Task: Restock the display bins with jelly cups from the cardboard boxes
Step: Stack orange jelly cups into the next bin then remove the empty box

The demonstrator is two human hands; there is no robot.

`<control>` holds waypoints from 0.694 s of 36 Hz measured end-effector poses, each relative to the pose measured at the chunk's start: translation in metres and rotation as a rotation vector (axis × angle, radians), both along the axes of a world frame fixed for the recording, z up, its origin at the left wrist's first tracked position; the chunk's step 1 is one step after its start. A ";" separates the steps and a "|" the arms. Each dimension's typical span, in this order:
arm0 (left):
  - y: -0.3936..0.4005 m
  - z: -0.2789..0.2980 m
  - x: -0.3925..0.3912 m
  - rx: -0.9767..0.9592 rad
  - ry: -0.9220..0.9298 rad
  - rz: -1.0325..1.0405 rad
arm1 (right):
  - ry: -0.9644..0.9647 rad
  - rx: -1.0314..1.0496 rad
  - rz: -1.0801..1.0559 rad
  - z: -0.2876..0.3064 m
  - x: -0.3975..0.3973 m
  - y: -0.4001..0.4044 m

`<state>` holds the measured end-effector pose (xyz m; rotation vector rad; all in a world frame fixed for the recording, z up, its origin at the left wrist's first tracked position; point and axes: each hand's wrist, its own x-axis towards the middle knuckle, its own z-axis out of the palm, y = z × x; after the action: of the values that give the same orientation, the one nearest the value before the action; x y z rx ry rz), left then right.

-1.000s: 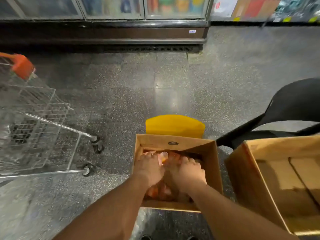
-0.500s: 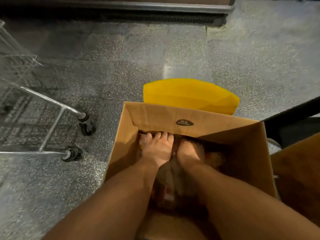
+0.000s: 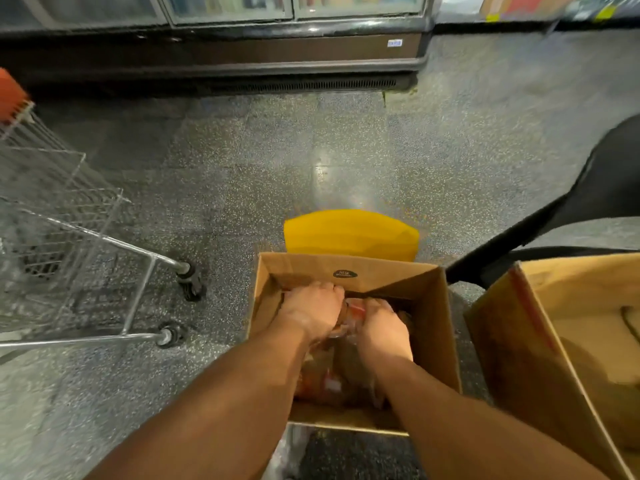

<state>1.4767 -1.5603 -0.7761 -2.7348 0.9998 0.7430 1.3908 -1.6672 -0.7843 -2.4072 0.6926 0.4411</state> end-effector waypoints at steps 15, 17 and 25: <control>-0.061 0.388 -0.034 -0.259 -0.302 -0.074 | -0.363 -0.153 -0.186 0.385 -0.065 -0.047; -0.068 0.438 -0.046 -0.311 -0.322 -0.134 | -0.394 -0.203 -0.234 0.436 -0.086 -0.048; -0.101 0.617 -0.141 -0.536 -0.366 -0.392 | -0.520 -0.441 -0.567 0.605 -0.205 -0.048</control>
<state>1.3354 -1.6609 -0.1589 -2.7656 1.7548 -0.1079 1.1858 -1.7157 -0.1790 -2.3972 1.2526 -0.6031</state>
